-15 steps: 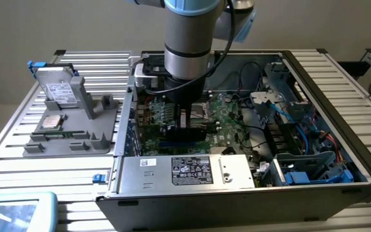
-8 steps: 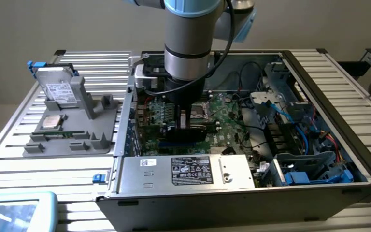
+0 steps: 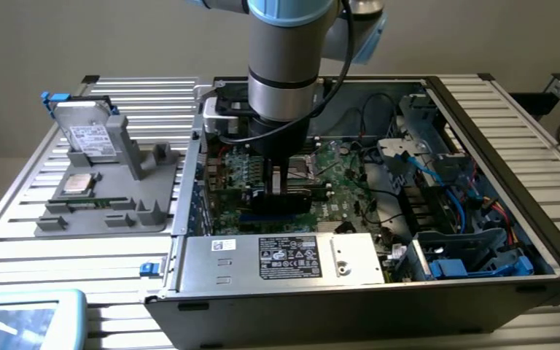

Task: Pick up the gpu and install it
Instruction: 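Insert the gpu into the slot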

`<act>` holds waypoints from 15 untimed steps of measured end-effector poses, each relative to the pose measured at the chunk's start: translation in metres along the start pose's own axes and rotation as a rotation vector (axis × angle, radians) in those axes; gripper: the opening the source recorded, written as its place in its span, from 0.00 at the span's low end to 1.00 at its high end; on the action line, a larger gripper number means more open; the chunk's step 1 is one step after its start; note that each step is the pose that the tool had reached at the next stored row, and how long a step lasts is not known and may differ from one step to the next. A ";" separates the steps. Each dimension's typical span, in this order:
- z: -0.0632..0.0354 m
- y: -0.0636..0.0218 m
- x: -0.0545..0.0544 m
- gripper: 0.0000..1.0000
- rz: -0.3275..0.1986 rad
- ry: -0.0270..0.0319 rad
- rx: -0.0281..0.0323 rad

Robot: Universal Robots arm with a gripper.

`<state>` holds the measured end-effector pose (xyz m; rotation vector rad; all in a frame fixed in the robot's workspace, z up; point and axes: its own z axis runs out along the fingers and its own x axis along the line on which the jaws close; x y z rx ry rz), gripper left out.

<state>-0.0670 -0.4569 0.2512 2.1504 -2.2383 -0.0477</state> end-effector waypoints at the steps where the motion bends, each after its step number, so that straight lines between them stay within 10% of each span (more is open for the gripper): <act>1: 0.0001 0.0001 0.000 0.27 0.000 -0.0001 0.0005; 15: 0.0008 0.0005 0.000 0.27 0.001 0.0002 0.0006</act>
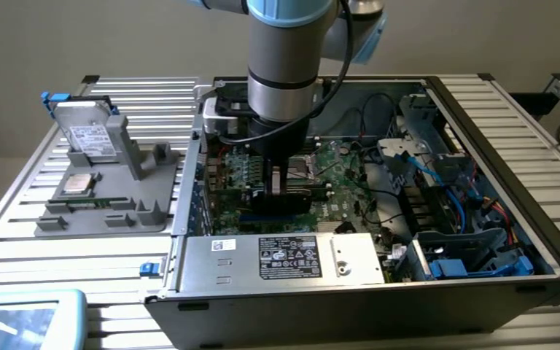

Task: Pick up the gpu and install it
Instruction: 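Insert the gpu into the slot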

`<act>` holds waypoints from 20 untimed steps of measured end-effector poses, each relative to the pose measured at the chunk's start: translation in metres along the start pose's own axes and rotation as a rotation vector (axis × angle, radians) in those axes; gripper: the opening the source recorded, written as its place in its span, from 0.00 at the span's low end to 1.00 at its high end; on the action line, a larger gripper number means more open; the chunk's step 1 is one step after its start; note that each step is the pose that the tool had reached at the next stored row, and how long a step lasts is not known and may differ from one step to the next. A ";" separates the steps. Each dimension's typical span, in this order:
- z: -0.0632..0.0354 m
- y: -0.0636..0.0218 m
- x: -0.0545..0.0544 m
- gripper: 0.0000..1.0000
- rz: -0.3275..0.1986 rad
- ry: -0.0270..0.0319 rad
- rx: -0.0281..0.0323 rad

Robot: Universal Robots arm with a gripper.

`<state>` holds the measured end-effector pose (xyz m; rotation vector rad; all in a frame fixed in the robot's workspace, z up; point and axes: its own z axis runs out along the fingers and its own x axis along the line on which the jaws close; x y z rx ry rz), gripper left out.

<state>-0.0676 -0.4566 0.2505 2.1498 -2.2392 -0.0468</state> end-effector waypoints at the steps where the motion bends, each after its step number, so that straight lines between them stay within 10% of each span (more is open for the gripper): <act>1: 0.0002 0.0001 0.000 0.27 0.000 -0.0001 0.0000; 20: 0.0024 0.0013 0.000 0.27 0.001 -0.0004 -0.0006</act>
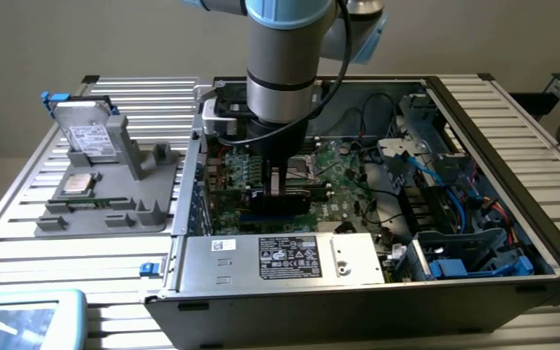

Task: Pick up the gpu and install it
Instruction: 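Insert the gpu into the slot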

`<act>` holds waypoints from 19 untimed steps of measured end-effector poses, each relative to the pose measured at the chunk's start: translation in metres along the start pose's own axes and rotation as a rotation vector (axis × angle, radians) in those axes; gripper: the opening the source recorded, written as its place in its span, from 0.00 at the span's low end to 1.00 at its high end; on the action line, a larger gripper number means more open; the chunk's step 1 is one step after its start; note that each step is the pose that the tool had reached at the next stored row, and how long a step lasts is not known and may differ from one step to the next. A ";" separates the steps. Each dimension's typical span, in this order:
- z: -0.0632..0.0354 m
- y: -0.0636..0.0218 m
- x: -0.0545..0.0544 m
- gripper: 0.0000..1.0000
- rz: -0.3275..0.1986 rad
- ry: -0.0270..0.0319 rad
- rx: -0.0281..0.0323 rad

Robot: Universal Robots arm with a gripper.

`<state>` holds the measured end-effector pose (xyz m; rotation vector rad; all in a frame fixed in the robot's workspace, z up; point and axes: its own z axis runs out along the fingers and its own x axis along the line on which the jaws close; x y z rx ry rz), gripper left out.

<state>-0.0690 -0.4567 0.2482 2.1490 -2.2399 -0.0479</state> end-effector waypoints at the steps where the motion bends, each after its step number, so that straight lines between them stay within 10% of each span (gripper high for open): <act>1: 0.0000 0.0000 0.000 0.27 0.000 0.0002 -0.0001; 19: 0.0000 -0.0001 0.000 0.27 -0.013 0.0010 0.0003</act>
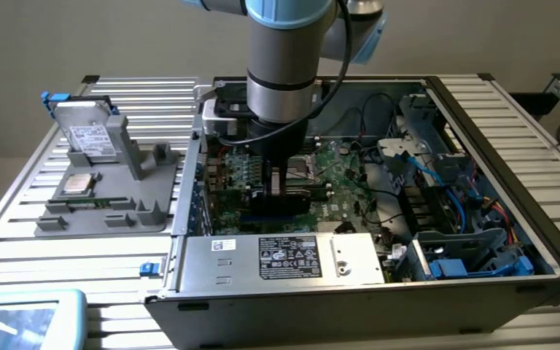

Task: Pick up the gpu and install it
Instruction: 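Insert the gpu into the slot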

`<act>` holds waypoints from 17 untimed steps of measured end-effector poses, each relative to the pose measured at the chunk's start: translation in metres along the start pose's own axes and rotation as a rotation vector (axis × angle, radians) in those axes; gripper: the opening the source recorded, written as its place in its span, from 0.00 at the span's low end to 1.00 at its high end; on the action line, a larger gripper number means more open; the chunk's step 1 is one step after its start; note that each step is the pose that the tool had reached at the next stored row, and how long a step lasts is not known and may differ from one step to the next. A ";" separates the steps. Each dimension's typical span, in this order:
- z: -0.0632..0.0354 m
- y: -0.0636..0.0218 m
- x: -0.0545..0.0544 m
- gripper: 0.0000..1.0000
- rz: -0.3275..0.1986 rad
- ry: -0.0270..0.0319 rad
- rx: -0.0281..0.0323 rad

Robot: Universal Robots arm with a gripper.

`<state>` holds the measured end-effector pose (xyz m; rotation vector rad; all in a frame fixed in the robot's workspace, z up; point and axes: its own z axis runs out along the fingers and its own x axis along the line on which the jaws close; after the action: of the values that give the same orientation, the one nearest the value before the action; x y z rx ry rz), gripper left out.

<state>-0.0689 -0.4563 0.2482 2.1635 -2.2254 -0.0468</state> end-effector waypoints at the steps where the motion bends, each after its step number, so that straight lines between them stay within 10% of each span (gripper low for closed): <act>1: -0.0001 0.0000 0.000 0.27 -0.004 0.0003 0.0000; 17: -0.0017 -0.0007 0.001 0.27 -0.011 0.0009 -0.0030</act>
<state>-0.0681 -0.4569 0.2498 2.1735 -2.2120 -0.0495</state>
